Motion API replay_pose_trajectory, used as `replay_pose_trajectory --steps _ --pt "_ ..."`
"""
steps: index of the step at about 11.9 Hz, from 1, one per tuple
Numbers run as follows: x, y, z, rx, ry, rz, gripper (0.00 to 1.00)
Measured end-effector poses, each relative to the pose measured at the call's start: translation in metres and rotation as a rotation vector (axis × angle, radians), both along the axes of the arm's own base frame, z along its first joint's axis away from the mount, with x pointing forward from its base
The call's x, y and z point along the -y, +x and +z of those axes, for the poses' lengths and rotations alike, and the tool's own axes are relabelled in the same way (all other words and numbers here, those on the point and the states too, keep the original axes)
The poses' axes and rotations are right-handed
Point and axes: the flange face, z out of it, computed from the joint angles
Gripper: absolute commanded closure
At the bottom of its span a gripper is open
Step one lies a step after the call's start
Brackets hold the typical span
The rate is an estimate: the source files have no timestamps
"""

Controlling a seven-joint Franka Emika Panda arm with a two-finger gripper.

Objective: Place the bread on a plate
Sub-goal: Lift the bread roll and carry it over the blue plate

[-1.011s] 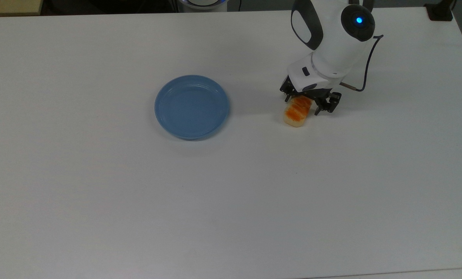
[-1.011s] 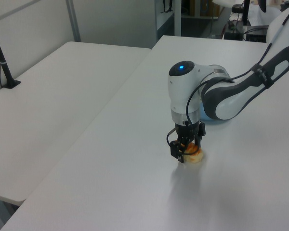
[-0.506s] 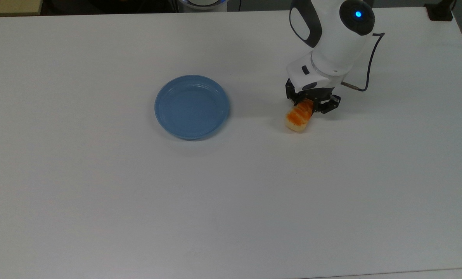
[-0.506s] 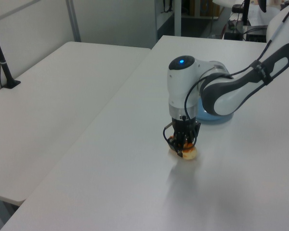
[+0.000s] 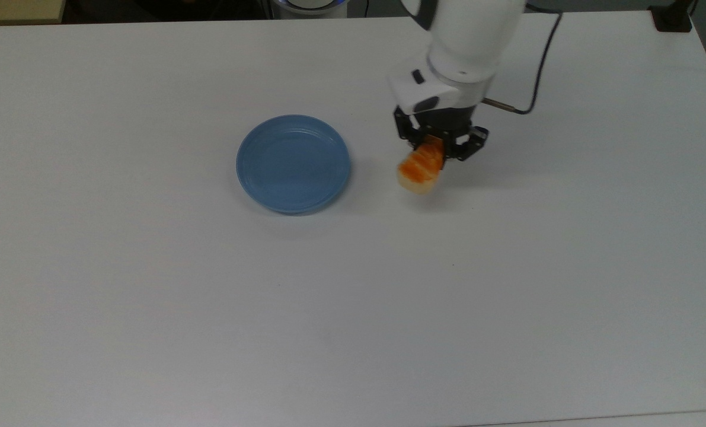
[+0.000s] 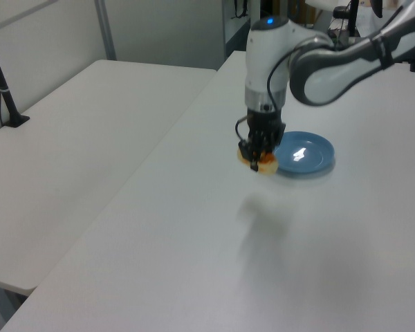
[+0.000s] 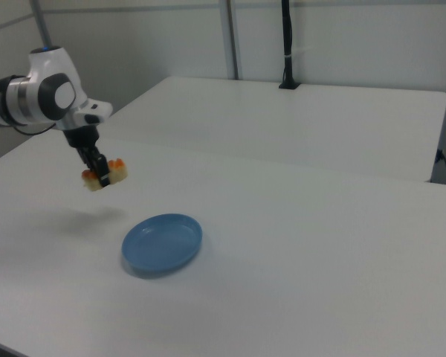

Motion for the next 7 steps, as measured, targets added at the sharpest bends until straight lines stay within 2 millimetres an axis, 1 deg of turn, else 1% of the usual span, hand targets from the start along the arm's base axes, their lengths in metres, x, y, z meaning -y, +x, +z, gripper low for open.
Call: replay_pose_trajectory --steps 2,4,5,7 --pt "0.060 0.010 0.032 0.020 -0.001 0.049 0.55" --pt "0.114 0.015 0.052 0.029 -0.010 0.114 0.55" --pt "0.136 0.017 0.053 0.024 -0.016 0.155 0.55" --pt "0.151 0.016 0.041 -0.005 -0.022 0.194 0.55"
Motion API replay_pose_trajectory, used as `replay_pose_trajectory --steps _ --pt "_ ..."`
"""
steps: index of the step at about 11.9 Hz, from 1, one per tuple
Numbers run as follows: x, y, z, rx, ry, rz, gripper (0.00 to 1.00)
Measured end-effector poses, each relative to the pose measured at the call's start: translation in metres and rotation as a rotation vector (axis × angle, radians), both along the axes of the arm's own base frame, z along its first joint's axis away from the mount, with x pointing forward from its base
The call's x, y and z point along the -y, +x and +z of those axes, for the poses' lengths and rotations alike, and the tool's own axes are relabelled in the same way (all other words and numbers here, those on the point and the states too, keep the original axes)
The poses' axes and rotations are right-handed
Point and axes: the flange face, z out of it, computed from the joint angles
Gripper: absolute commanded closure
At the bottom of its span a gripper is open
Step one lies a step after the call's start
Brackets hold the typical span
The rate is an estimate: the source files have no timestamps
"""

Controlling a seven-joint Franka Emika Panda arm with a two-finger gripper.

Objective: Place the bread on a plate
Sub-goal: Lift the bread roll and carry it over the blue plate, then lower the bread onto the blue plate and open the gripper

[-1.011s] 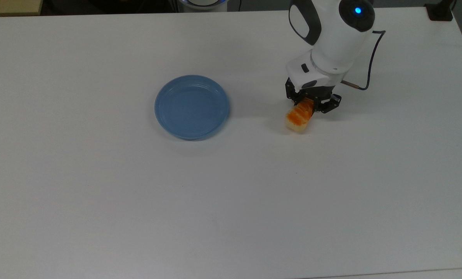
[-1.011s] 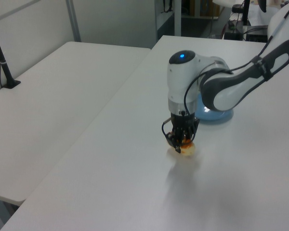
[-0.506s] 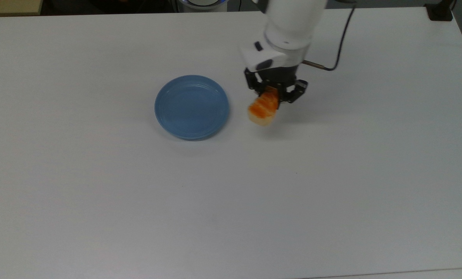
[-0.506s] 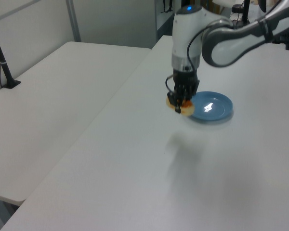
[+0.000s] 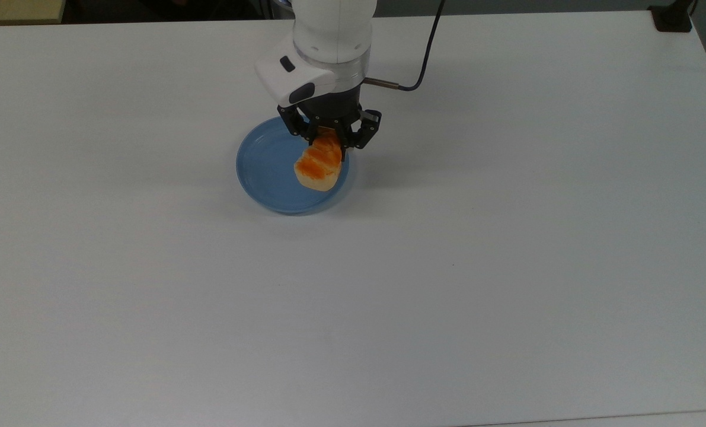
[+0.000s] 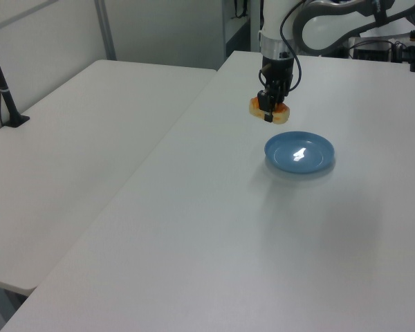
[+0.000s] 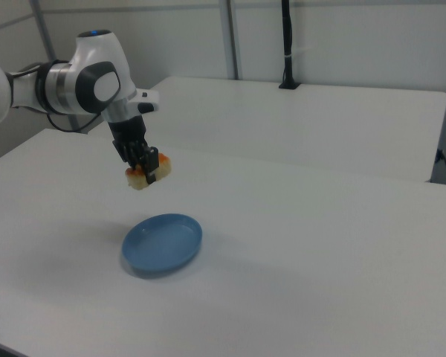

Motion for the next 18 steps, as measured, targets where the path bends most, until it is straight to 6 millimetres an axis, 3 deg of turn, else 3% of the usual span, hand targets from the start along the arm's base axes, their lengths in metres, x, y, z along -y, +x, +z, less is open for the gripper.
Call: replay_pose_trajectory --steps 10,11,12,13,18 --pt "0.050 -0.033 -0.094 -0.167 -0.095 0.050 0.57" --pt "0.053 -0.035 -0.101 -0.166 -0.100 0.050 0.47" --pt "0.057 -0.037 -0.105 -0.159 -0.104 0.051 0.21" --pt "0.059 -0.037 -0.107 -0.153 -0.106 0.052 0.11" --pt "0.058 -0.037 -0.107 -0.152 -0.106 0.053 0.07"
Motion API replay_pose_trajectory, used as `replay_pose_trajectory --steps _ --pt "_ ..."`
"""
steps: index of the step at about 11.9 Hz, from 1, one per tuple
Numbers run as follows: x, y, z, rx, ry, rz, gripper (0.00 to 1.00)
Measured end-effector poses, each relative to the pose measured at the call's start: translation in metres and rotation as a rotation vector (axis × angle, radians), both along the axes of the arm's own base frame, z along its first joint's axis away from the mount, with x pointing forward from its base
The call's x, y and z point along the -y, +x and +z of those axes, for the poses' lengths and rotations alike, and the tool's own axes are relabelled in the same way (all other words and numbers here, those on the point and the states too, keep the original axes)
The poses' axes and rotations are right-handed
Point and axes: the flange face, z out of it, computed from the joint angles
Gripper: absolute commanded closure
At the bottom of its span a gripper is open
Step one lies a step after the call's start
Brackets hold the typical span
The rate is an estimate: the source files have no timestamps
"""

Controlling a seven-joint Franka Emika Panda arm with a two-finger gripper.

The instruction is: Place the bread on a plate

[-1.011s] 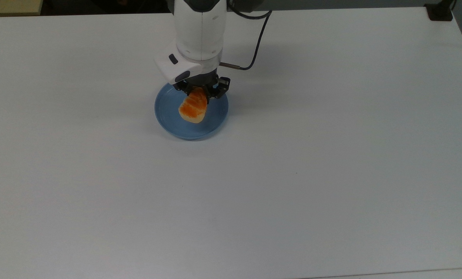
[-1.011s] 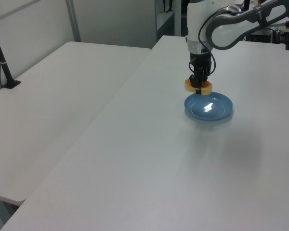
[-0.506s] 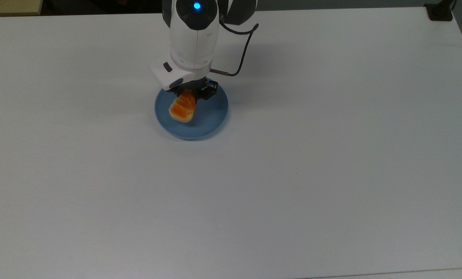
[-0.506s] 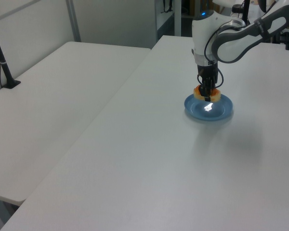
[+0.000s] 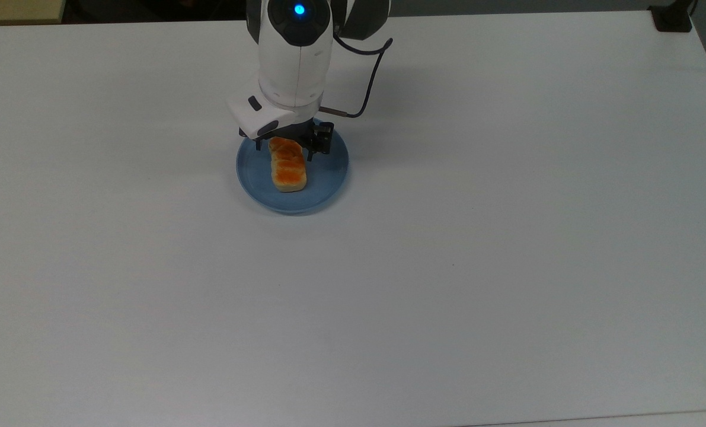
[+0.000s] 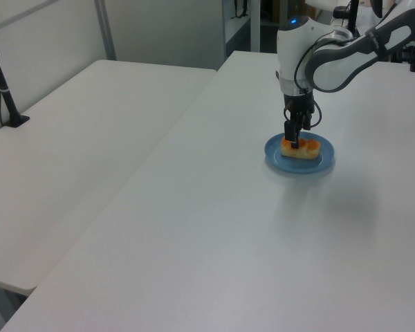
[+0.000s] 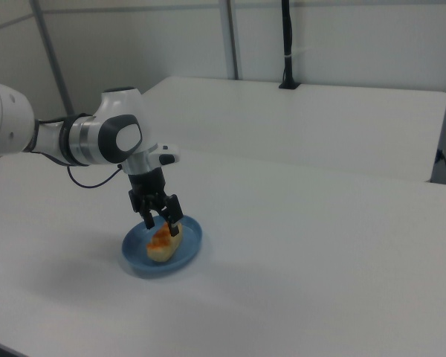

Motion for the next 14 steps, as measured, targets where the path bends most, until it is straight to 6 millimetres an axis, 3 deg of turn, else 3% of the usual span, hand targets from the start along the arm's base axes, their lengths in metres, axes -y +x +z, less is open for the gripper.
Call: replay_pose_trajectory --steps 3,5,6,8,10,11,12,14 --pt "0.000 0.000 0.001 0.002 0.000 -0.002 0.02" --pt "0.006 0.004 0.021 0.038 0.001 -0.025 0.00" --pt "0.017 0.007 0.049 0.062 0.001 -0.058 0.00" --pt "0.043 0.011 0.135 0.085 0.050 -0.153 0.00" --pt "0.062 -0.001 0.225 0.125 0.089 -0.173 0.00" --pt "0.069 -0.013 0.260 0.131 0.096 -0.142 0.00" --pt "0.073 -0.027 0.287 0.113 0.100 -0.085 0.00" --pt "0.080 -0.055 0.318 0.044 0.114 0.063 0.00"
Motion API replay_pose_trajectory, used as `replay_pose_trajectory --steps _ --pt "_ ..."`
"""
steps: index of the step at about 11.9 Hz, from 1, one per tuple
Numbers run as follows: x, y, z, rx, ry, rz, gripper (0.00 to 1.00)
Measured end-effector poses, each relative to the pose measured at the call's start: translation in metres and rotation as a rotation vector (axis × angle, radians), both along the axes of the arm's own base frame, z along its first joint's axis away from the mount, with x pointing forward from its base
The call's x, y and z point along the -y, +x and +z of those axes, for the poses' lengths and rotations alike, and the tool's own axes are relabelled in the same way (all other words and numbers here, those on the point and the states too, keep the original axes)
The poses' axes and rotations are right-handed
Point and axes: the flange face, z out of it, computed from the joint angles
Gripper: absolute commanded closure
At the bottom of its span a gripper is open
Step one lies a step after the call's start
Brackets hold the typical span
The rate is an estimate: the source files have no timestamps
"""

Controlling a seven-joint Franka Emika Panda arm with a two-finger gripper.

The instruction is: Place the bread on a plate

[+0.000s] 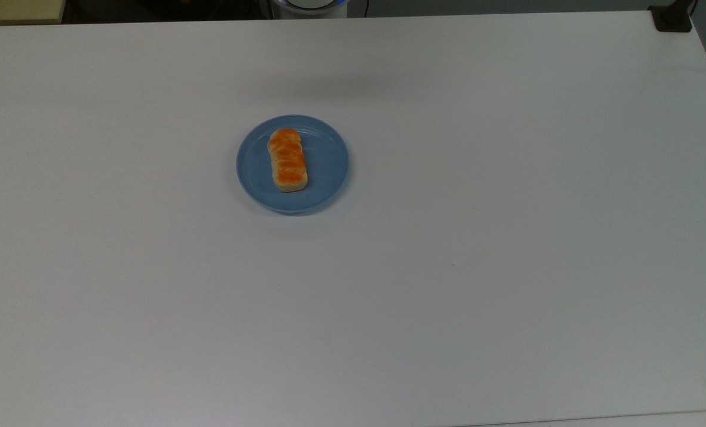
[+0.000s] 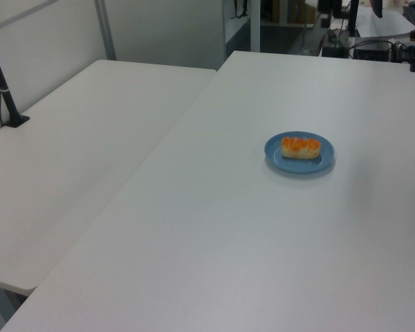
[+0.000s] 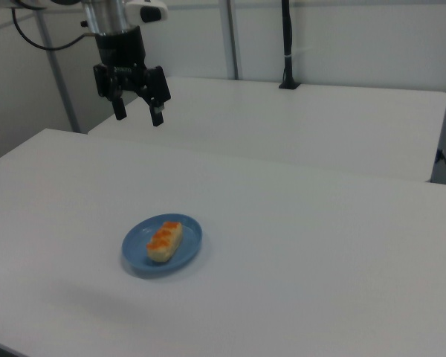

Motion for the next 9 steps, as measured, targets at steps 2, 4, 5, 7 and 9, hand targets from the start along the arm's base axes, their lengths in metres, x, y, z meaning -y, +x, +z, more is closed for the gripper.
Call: replay_pose_trajectory --steps 2,4,5,7,9 --pt "0.011 -0.018 0.019 -0.001 0.015 0.051 0.00" --pt "0.027 -0.026 0.026 0.023 0.066 0.014 0.00" --pt "0.040 -0.029 0.028 0.034 0.076 -0.010 0.00" --pt "0.052 -0.023 0.035 0.115 0.069 -0.067 0.00" --pt "0.052 -0.013 0.036 0.189 0.060 -0.140 0.00"
